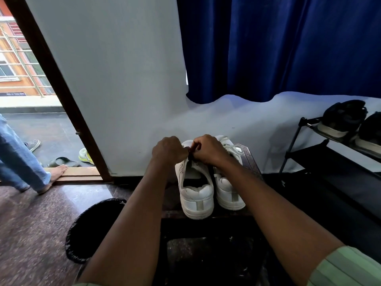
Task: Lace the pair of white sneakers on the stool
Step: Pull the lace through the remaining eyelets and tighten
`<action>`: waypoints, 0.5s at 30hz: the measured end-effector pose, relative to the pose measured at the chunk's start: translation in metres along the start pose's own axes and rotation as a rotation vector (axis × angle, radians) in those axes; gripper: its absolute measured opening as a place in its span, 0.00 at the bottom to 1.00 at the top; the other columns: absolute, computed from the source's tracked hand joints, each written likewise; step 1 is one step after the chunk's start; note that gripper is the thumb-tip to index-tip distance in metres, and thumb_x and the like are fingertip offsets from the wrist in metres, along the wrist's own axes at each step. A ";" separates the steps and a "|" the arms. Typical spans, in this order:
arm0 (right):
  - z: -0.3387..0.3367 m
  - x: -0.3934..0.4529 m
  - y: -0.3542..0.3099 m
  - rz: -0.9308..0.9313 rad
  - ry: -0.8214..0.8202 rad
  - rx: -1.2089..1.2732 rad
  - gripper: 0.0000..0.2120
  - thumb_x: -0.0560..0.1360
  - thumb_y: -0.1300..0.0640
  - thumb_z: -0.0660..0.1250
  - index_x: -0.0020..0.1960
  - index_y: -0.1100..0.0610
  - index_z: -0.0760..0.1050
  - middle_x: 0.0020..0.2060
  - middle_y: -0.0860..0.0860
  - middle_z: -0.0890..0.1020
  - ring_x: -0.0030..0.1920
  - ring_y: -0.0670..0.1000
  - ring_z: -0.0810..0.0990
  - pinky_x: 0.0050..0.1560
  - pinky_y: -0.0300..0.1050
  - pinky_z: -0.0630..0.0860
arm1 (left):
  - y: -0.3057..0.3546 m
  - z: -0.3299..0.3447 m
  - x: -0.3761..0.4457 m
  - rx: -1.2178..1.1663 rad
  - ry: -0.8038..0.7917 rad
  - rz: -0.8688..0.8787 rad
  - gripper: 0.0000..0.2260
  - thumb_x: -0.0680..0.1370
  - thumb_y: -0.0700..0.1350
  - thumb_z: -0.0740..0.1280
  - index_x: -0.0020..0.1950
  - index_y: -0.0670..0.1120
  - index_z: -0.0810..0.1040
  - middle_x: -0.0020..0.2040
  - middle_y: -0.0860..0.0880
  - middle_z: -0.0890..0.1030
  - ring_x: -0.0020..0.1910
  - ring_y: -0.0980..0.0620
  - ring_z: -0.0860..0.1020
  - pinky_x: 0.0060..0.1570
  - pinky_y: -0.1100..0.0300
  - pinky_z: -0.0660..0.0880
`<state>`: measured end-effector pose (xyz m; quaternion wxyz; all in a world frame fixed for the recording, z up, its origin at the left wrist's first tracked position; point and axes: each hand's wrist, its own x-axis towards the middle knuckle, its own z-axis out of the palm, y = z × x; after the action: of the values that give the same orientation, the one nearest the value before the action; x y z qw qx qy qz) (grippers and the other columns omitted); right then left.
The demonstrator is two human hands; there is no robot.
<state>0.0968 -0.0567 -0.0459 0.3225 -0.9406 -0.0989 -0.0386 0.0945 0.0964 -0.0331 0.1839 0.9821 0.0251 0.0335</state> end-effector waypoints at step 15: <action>-0.033 -0.003 0.005 0.026 0.198 0.018 0.10 0.67 0.66 0.78 0.43 0.53 0.86 0.38 0.48 0.87 0.42 0.47 0.85 0.47 0.42 0.81 | -0.013 -0.021 0.008 -0.841 0.140 -0.137 0.25 0.84 0.59 0.59 0.32 0.45 0.71 0.29 0.47 0.74 0.31 0.46 0.74 0.40 0.55 0.69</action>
<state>0.0941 -0.0810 -0.0233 0.3395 -0.9305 -0.0546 -0.1264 0.1006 0.1162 -0.0177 0.5676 0.8132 0.0868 0.0953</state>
